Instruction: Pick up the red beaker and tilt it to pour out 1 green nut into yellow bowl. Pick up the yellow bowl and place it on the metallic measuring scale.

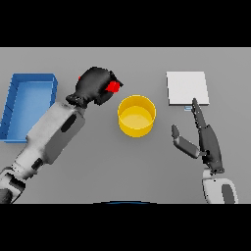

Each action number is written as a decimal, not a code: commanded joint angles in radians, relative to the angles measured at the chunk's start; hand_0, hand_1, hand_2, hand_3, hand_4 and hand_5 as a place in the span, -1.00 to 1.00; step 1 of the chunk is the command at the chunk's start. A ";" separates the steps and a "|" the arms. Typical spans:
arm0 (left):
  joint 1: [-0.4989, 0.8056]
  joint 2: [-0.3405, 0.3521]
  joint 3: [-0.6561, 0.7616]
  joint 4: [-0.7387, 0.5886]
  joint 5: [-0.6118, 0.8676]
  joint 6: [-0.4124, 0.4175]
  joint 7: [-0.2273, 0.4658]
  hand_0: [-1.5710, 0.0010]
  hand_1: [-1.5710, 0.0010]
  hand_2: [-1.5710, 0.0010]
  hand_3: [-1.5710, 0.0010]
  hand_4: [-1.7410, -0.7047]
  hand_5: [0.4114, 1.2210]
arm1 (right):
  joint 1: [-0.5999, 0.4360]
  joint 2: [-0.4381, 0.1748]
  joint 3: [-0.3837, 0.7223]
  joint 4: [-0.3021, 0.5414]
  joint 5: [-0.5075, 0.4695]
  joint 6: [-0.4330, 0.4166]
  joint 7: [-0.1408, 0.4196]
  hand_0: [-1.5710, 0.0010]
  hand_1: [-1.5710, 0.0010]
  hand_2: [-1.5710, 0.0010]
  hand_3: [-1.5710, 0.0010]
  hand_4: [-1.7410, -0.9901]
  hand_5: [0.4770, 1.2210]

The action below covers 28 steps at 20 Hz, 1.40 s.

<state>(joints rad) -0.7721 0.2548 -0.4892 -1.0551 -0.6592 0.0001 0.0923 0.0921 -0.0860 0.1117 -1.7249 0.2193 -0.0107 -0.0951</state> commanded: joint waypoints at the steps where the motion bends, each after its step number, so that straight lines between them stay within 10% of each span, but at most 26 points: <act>1: -0.026 0.005 -0.030 0.023 -0.034 -0.008 0.001 -1.00 -1.00 -1.00 -1.00 -1.00 0.86 | -0.007 -0.002 -0.007 0.012 -0.008 0.003 0.007 1.00 1.00 1.00 1.00 0.26 -0.34; 7: -0.189 0.023 -0.208 0.146 -0.181 -0.125 -0.059 -1.00 -1.00 -1.00 -1.00 -0.75 0.96 | -0.010 0.013 -0.003 0.022 0.002 -0.010 0.003 1.00 1.00 1.00 1.00 0.29 -0.41; 17: -0.403 -0.008 -0.455 0.266 -0.319 -0.304 -0.108 -1.00 -1.00 -1.00 -1.00 -0.97 1.00 | -0.007 0.020 -0.012 0.024 0.011 -0.037 -0.017 1.00 1.00 1.00 1.00 0.46 -0.54; 28: -0.538 -0.055 -0.736 0.374 -0.478 -0.252 -0.183 -1.00 -1.00 -1.00 -1.00 -0.99 1.00 | 0.006 0.022 -0.009 0.004 0.022 -0.046 -0.006 1.00 1.00 1.00 1.00 0.54 -0.60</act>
<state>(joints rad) -1.3105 0.1999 -1.2255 -0.6817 -1.1343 -0.2530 -0.0916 0.0977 -0.0638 0.1029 -1.7205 0.2414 -0.0575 -0.1013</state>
